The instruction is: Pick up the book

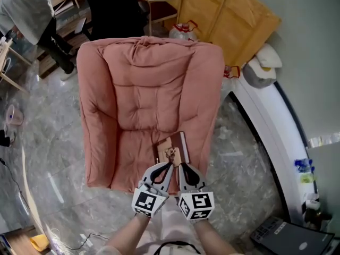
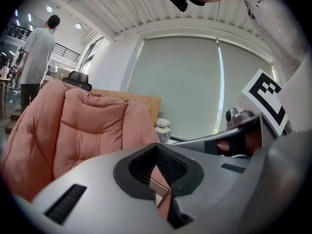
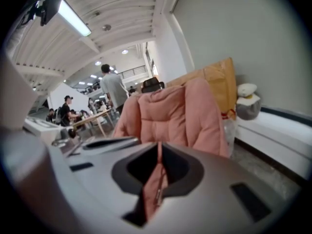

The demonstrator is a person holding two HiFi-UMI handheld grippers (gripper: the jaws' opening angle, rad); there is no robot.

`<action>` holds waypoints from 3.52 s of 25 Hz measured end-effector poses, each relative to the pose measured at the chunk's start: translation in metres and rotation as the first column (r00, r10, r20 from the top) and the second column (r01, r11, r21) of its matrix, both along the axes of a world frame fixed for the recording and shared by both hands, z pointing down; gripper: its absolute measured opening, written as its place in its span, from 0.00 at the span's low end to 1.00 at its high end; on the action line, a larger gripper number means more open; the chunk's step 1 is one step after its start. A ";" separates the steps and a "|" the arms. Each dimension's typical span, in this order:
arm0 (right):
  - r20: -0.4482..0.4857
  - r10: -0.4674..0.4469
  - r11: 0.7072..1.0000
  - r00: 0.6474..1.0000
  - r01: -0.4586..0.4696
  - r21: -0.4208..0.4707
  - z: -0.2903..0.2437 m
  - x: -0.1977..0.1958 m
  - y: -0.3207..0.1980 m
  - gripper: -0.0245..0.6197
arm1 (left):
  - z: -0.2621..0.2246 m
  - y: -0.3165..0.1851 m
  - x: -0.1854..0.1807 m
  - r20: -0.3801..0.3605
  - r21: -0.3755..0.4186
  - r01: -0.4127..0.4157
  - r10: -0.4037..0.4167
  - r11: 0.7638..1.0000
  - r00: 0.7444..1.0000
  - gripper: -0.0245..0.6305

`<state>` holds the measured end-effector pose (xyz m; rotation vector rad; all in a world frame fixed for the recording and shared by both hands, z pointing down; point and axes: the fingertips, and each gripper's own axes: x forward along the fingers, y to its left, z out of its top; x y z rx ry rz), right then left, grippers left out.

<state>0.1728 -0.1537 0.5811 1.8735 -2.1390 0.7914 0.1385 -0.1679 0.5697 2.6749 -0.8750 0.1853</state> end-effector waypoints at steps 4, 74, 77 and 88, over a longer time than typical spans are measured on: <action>0.018 0.002 0.999 1.000 -0.001 -0.055 0.023 0.010 -0.007 0.06 | 0.018 -0.004 0.005 0.000 -0.038 0.018 -0.018 0.999 1.000 0.07; 0.241 -0.153 0.672 0.958 0.280 -0.686 0.191 0.003 -0.026 0.34 | 0.118 -0.084 -0.014 0.107 -0.177 0.223 -0.207 0.959 0.972 0.07; 0.254 -0.126 0.680 0.959 0.270 -0.682 0.189 0.004 -0.026 0.31 | 0.118 -0.083 -0.022 0.113 -0.162 0.242 -0.226 0.957 0.968 0.07; 0.307 -0.035 0.720 0.951 0.237 -0.652 0.173 0.005 -0.028 0.29 | 0.106 -0.077 -0.038 0.105 -0.132 0.254 -0.242 0.958 0.965 0.07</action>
